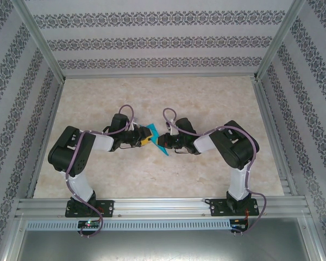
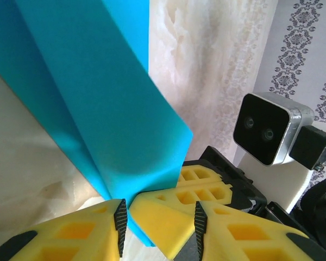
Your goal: Fold a paper plane with a square sheet of paper (pick it up from the middle)
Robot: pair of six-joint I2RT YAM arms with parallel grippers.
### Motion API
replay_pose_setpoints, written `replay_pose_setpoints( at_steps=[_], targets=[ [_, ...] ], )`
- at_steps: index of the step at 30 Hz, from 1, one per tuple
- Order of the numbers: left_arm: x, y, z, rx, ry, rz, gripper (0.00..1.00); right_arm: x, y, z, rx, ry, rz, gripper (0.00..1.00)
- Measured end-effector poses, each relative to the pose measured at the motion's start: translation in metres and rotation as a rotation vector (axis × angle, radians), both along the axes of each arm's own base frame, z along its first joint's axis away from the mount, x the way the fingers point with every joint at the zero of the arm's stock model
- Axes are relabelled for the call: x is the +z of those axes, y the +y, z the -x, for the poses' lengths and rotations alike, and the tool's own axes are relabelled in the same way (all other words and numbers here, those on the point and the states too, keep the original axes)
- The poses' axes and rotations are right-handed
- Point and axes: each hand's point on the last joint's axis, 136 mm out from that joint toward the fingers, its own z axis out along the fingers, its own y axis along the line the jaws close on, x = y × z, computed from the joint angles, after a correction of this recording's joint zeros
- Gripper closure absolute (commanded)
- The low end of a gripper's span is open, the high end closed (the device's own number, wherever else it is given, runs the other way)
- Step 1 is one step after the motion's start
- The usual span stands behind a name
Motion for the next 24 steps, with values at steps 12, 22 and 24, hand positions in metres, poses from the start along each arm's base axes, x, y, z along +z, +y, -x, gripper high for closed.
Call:
replay_pose_setpoints(
  at_steps=[12, 22, 24],
  targets=[
    [-0.001, -0.011, -0.009, -0.027, -0.017, 0.018, 0.62, 0.0, -0.001, 0.0, -0.001, 0.016, -0.011, 1.0],
    [-0.008, -0.01, -0.015, 0.0, -0.006, 0.012, 0.66, -0.001, -0.002, 0.0, 0.015, 0.022, -0.002, 1.0],
    [-0.014, -0.01, -0.015, 0.004, 0.003, 0.007, 0.66, -0.001, -0.001, 0.0, 0.021, 0.021, 0.003, 0.97]
  ],
)
